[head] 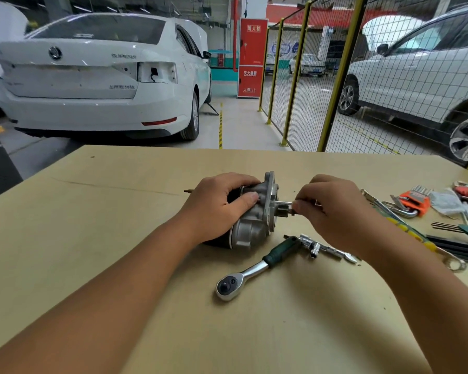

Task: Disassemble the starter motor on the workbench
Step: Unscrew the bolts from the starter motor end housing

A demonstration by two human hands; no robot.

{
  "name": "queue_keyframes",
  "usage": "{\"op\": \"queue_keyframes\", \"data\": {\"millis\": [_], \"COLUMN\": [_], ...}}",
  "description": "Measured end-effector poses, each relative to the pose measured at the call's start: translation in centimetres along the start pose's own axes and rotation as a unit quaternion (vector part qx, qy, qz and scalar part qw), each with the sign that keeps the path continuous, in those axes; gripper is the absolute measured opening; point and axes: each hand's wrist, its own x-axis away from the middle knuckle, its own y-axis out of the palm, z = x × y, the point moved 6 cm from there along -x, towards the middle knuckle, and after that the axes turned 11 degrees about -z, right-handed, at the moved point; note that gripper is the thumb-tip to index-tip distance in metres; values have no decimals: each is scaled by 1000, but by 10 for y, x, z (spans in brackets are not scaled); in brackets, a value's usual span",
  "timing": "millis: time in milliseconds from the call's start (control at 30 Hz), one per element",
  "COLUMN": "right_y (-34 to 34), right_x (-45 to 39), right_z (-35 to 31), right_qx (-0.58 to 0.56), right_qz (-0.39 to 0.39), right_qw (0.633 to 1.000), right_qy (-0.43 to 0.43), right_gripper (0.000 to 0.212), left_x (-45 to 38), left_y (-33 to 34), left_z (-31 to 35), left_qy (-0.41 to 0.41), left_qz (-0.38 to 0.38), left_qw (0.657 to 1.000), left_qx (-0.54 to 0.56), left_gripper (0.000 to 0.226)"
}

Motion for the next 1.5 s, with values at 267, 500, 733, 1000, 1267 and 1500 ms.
{"op": "queue_keyframes", "data": {"millis": [267,500,733,1000,1267,1500], "right_y": [-7,-6,-5,-9,-12,-13], "right_x": [6,4,3,7,3,7], "right_z": [-5,-5,-5,-5,1,-6], "right_qx": [4,-20,20,2,41,50], "right_qz": [37,13,11,22,-24,-9], "right_qw": [999,1000,1000,1000,999,999], "right_qy": [3,-19,-2,-7,0,-4], "right_gripper": [18,13,11,4,14,2], "left_x": [1,1,1,0,1,2], "left_y": [-2,-1,-2,-1,-1,-1], "left_z": [4,3,4,3,2,4], "left_qy": [-2,-5,-6,-4,-8,-6], "left_qz": [-2,-3,-8,-1,-2,-6], "left_qw": [1000,1000,1000,1000,1000,1000], "left_qx": [0,0,-9,6,2,-4], "left_gripper": [40,40,43,39,40,41]}}
